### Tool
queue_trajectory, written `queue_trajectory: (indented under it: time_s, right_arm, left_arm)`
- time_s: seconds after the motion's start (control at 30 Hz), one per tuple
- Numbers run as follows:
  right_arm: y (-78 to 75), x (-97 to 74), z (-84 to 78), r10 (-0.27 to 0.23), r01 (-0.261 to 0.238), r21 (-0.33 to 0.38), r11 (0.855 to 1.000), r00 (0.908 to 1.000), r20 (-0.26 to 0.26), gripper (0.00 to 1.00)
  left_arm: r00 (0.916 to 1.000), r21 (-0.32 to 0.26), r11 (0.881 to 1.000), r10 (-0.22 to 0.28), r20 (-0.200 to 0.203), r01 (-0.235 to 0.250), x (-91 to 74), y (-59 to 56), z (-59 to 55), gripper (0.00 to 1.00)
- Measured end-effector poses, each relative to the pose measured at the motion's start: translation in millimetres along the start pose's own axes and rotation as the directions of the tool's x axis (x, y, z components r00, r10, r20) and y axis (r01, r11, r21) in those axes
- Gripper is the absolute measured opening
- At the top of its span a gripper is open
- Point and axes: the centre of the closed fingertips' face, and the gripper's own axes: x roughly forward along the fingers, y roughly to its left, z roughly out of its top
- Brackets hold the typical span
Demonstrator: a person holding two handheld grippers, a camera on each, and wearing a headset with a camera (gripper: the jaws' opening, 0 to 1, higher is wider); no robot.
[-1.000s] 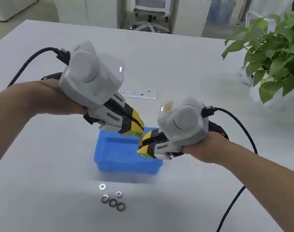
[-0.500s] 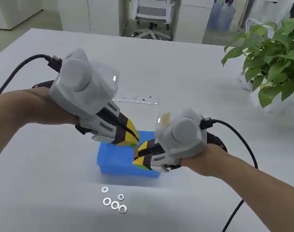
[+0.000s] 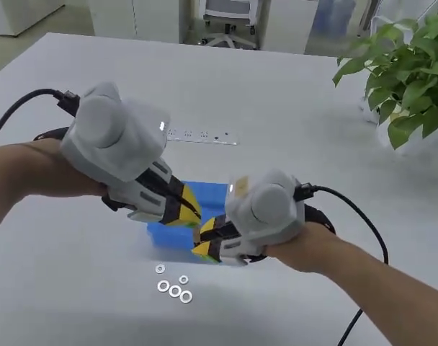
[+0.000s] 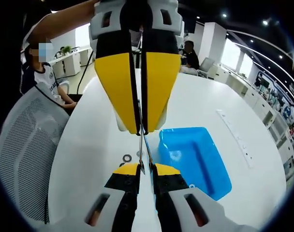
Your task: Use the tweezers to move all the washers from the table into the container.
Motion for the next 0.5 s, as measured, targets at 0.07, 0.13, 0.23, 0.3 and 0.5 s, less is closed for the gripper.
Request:
queue_trajectory:
  time_s: [0.07, 0.13, 0.23, 0.3, 0.5]
  right_arm:
    - [4.2, 2.4, -1.3, 0.005, -0.005, 0.006, 1.000, 1.0000, 0.002, 0.12]
    - [8.5, 4.7, -2.3, 0.009, -0.009, 0.007, 1.000, 1.0000, 0.003, 0.12]
    - [13.5, 8.5, -4.7, 0.017, -0.017, 0.008, 1.000, 0.9999, 0.001, 0.12]
    - [17.4, 10.7, -6.0, 0.021, -0.021, 0.011, 1.000, 0.9998, 0.003, 0.12]
    - [28.4, 17.4, -11.8, 0.031, -0.031, 0.005, 1.000, 0.9995, -0.003, 0.12]
  left_arm:
    - [1.0000, -0.002, 1.000, -0.001, 0.000, 0.001, 0.7, -3.2, -2.3, 0.05]
    - [1.0000, -0.005, 1.000, -0.002, 0.000, 0.002, 1.8, -7.1, -4.6, 0.05]
    - [1.0000, 0.000, 1.000, -0.007, -0.001, 0.007, 4.0, -12.4, -8.2, 0.05]
    - [1.0000, 0.000, 1.000, -0.009, 0.000, 0.009, 5.3, -15.3, -10.3, 0.05]
    - [0.9996, -0.003, 1.000, -0.027, 0.001, 0.027, 10.3, -23.4, -17.5, 0.05]
